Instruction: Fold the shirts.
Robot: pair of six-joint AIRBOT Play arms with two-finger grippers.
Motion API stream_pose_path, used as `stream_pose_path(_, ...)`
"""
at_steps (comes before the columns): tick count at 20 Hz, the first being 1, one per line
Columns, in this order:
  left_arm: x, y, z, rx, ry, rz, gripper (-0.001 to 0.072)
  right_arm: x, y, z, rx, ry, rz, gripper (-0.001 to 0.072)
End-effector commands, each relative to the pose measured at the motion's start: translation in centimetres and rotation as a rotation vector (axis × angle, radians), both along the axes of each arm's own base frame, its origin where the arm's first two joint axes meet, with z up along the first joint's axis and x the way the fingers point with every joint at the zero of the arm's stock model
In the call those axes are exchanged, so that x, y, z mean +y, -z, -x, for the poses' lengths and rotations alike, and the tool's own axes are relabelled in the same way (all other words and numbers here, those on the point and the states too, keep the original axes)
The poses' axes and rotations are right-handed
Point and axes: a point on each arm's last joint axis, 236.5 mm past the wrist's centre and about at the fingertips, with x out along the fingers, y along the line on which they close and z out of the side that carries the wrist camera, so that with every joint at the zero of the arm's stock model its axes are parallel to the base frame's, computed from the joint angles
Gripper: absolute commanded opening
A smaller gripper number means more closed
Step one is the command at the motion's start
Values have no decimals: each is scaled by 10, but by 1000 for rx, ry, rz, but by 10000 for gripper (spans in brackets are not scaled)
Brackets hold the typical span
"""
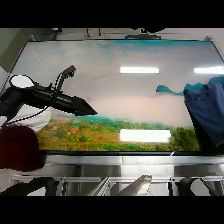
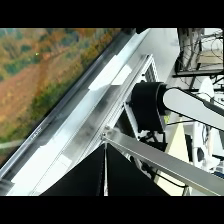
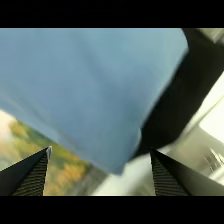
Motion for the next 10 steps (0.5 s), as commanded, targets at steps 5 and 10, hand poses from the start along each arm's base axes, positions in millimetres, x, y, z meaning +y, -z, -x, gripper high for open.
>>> stream_pose_path(5,17,-39,-2,-36,-35,36,1,69,-59,-17,-228,-236,-84,717)
stream_pose_path(10,21,-81,12,-252,-201,36,1,194,-110,-56,-492,-565,-280,314)
